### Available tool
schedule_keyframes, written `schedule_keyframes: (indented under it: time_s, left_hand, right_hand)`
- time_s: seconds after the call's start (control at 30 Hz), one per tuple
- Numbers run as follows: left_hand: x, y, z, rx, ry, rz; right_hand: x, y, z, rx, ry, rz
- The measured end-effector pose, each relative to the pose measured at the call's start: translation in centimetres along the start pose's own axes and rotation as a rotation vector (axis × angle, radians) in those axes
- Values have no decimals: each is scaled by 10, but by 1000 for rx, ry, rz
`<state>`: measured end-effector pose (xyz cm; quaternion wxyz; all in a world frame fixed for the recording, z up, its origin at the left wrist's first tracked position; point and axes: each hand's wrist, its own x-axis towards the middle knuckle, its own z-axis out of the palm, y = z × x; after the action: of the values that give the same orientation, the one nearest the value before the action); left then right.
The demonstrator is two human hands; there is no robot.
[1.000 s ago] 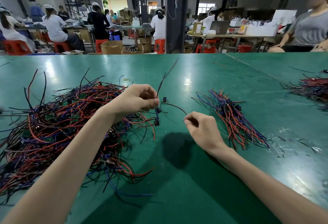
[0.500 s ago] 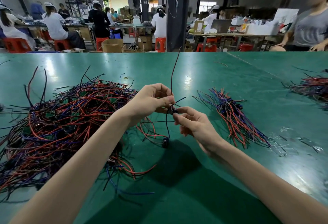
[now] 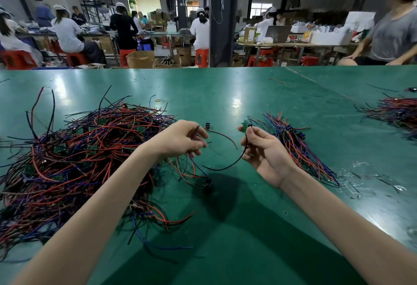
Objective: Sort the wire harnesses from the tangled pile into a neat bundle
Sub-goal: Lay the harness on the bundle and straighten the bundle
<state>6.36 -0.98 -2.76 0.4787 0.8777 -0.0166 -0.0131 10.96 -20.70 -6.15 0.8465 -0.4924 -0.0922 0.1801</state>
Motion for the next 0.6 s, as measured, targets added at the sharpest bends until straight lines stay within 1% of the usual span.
schedule_keyframes:
  time_s: [0.07,0.23,0.33,0.43,0.53,0.6]
  left_hand:
    - [1,-3,-6,22,14,-29]
    - [4,-9,-20,87,48,-97]
    - [4,-11,-29,129,26,-149]
    - [2,-9,-37,156,-8,-200]
    - [1,-7,-40,202,-24,-222]
    - [0,-6,-41,229,-32,-231]
  right_hand:
    - [2,1,-2,-62,8,-22]
    - [6,8,-5,-421,48,-208]
    - [9,9,-6,-542,67,-283]
    - [18,6,-7,-745,124,-365]
    - [32,5,-3,-975,172,-389]
    - [41,10,2,-1136,172,-386]
